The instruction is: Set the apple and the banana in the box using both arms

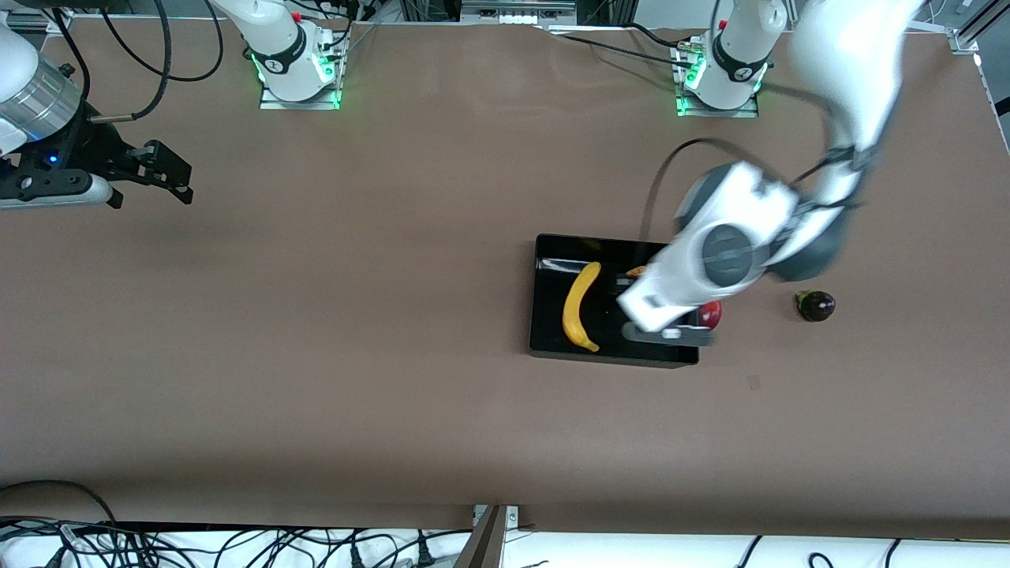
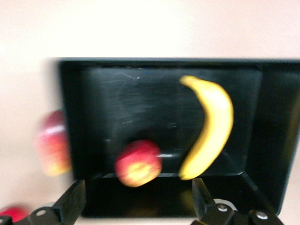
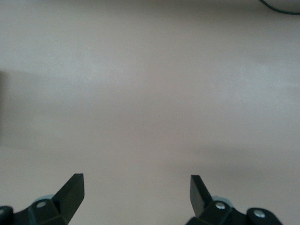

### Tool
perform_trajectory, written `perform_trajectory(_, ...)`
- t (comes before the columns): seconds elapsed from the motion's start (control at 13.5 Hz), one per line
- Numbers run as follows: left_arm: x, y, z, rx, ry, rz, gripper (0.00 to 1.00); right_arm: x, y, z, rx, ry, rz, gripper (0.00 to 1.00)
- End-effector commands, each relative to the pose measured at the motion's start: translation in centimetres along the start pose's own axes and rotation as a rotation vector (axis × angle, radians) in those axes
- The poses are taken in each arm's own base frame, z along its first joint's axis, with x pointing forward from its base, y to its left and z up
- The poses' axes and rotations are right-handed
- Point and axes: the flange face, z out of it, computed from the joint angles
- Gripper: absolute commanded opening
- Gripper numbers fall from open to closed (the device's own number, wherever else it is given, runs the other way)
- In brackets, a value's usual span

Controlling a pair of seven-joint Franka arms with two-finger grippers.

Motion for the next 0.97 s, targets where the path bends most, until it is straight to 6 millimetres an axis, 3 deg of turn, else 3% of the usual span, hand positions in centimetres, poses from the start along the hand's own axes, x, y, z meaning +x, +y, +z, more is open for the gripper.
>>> perform_trajectory(0.0,-1.7,-5.5,-6.2,0.037,0.014,0.037,1.0,0.2,0.2,-0.4,-0.006,0.006,0.001,1.0)
perform_trajectory(0.15,-3.5,-10.0,-10.5,0.058,0.07,0.084,1.0,0.2,0.2,-0.4,-0.006,0.006,0.001,1.0)
perform_trajectory(0.22,-5.6,-12.7,-12.0,0.032,0.08,0.121,1.0,0.2,0.2,-0.4,-0.006,0.006,0.001,1.0)
perform_trajectory(0.37,-9.3,-15.5,-14.2,0.011,0.108,0.071,1.0,0.2,0.1,-0.5,-0.006,0.008,-0.002,1.0)
perform_trajectory(0.45,-10.6,-15.9,-15.2,0.02,0.123,0.077,1.0,0.2,0.0,-0.5,-0.004,0.008,-0.002,1.0)
perform_trajectory(0.52,-12.3,-14.9,-15.7,0.026,0.129,0.091,1.0,0.2,0.1,-0.4,-0.003,0.006,0.0,1.0)
perform_trajectory(0.59,-12.7,-14.8,-16.0,0.023,0.135,0.087,1.0,0.3,0.2,-0.5,-0.003,0.008,0.001,1.0)
perform_trajectory(0.67,-12.6,-16.4,-16.4,0.02,0.144,0.078,1.0,0.2,0.0,-0.5,-0.003,0.008,-0.002,1.0)
perform_trajectory(0.89,-12.6,-16.9,-16.4,0.027,0.141,0.128,1.0,0.2,0.0,-0.4,-0.003,0.006,-0.002,1.0)
